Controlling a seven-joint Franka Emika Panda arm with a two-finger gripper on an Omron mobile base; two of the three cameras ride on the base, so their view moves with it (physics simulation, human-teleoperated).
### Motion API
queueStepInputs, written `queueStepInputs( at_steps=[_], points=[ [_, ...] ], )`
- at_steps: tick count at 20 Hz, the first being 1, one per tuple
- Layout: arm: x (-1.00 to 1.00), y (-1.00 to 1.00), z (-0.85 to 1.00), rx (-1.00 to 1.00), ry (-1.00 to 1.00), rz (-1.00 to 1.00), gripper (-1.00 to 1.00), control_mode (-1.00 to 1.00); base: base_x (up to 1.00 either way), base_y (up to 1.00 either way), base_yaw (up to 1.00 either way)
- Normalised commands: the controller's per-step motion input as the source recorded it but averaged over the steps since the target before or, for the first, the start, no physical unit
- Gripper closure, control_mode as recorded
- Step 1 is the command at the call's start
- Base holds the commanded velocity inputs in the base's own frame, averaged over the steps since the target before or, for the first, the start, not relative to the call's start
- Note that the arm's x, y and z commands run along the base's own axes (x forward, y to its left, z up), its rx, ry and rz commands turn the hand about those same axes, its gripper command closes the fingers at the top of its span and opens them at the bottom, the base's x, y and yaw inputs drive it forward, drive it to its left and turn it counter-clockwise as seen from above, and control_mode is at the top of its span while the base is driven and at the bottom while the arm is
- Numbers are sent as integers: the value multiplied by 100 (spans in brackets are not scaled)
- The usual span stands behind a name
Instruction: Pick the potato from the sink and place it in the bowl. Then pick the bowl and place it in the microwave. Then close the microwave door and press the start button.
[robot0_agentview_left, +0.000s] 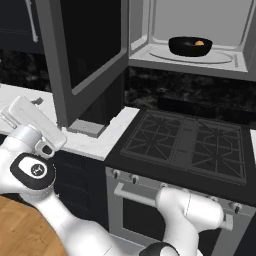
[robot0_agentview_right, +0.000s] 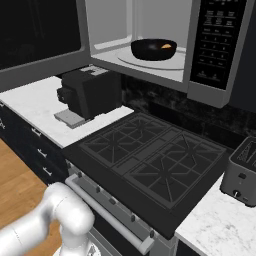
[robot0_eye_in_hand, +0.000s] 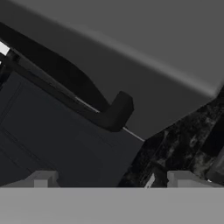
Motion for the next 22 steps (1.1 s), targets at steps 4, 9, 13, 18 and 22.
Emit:
queueStepInputs(
  at_steps=[4, 9, 13, 18, 22],
  points=[
    [0, -57, 0, 7, -18, -5, -100, -100, 0, 0, 0],
    [-10, -72, 0, 8, -25, 0, -100, -100, 0, 0, 0],
    [-35, -85, 2, 8, -25, 1, -100, -100, 0, 0, 0],
    [-4, -98, 19, 14, -13, 0, -100, -100, 0, 0, 0],
    [0, -100, 38, 18, -6, 0, -100, -100, 0, 0, 0]
  ],
)
